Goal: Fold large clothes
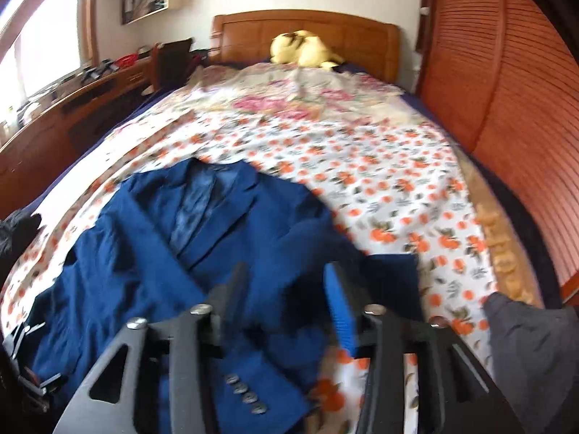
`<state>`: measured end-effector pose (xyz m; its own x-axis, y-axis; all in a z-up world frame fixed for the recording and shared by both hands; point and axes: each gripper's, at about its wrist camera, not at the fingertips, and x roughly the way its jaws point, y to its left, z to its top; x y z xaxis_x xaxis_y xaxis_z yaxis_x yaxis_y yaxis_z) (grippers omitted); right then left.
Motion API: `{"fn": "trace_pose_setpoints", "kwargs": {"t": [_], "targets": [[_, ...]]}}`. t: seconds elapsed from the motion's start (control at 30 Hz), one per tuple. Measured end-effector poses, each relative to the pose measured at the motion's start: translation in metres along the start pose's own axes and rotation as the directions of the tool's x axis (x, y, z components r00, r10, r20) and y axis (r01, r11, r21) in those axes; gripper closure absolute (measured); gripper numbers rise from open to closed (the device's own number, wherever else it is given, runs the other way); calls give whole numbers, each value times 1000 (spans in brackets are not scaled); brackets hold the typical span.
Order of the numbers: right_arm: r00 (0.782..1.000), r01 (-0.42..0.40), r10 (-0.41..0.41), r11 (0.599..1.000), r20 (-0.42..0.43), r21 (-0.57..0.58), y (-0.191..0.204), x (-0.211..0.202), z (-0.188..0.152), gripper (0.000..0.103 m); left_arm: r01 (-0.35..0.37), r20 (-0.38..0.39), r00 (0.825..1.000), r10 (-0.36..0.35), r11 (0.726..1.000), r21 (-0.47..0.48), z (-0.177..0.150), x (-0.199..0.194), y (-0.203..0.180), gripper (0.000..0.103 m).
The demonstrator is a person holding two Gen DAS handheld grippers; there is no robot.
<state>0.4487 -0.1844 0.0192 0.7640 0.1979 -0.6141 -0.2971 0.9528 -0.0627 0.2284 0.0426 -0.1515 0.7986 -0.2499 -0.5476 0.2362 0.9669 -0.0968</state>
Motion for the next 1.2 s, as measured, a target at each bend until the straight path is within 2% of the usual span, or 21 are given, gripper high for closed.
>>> {"fn": "trace_pose_setpoints", "kwargs": {"t": [0.17,0.37,0.67,0.8,0.93,1.07,1.2], "targets": [[996,92,-91,993,-15,77,-30,12,-12,47,-1,0,1000,1,1000,0,0,0,0,16],[976,185,-166,974,-142,131,-58,66,-30,46,-3,0,1000,3,1000,1,1,1,-1,16],[954,219,-168,956,-249,193,-83,111,-44,46,-2,-2,1000,2,1000,1,0,1,-1,16],[942,229,-172,957,-287,180,-90,122,-53,46,-2,-2,1000,2,1000,0,0,2,-1,16],[931,179,-85,954,-356,241,-104,145,-66,44,-3,-2,1000,3,1000,1,0,2,-1,16],[939,187,-102,953,-329,239,-105,148,-67,42,-3,-3,1000,3,1000,1,0,2,-1,16],[936,205,-132,958,-327,200,-96,148,-69,42,-3,-3,1000,3,1000,2,1,2,-1,16]]}}
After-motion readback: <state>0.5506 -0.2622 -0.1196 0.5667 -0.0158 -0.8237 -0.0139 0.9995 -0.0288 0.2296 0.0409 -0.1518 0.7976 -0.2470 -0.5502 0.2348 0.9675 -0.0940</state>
